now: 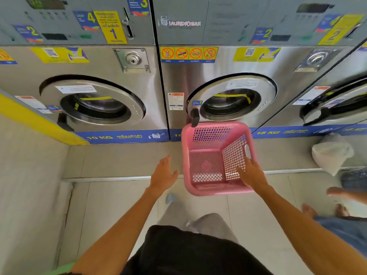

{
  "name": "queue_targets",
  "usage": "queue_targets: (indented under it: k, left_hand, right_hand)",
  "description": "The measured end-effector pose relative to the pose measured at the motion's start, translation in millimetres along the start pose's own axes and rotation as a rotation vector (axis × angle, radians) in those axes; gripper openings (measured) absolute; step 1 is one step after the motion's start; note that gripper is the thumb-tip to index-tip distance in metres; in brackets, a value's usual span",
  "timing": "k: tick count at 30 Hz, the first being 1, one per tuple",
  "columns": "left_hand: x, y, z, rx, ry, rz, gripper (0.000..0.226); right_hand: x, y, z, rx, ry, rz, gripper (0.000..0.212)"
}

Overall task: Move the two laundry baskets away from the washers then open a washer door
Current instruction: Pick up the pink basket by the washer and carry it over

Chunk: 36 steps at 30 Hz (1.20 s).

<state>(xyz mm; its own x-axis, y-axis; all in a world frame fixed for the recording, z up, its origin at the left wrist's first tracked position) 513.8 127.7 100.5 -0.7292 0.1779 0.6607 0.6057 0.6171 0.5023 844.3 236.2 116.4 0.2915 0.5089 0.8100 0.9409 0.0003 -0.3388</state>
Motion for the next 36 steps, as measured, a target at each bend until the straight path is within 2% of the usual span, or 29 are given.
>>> queue_targets:
  k: [5,10,17,22,30,33,36]
  left_hand:
    - [-17,12,32,0.043,-0.034,0.008,0.076]
    - [-50,19,61,0.099,-0.042,0.019,0.078]
    - [-115,8,113,0.281,0.011,-0.045,0.084]
    - [-142,-3,151,0.307,0.096,-0.063,0.089]
    - [-176,-16,182,0.194,0.272,-0.196,0.075]
    - [-177,-27,168,0.246,0.347,-0.256,0.069]
    - [-173,-48,137,0.296,0.369,-0.272,0.067]
  right_hand:
    - [7,34,39,-0.065,-0.025,0.027,0.061]
    - [5,66,93,-0.041,-0.04,0.077,0.068]
    - [-23,138,167,-0.119,-0.002,0.075,0.07]
    - [-46,174,204,-0.078,0.004,0.035,0.081]
    - [-82,183,229,-0.031,0.196,0.021,0.078]
    - [-83,177,224,0.005,0.236,-0.002,0.075]
    - [-87,162,213,0.069,0.209,-0.043,0.074]
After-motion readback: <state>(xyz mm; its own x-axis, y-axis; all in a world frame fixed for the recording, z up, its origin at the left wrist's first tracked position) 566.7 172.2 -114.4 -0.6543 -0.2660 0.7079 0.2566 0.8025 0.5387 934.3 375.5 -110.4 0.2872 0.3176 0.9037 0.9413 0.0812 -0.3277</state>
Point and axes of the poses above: each hand's wrist, its own z-axis towards the middle knuckle, its own x-axis out of the back of the hand, y = z × x, the point moved 8 cm from there along z, towards the middle knuckle, and after that the axes turned 7 degrees about x, right-handed, at the moved point
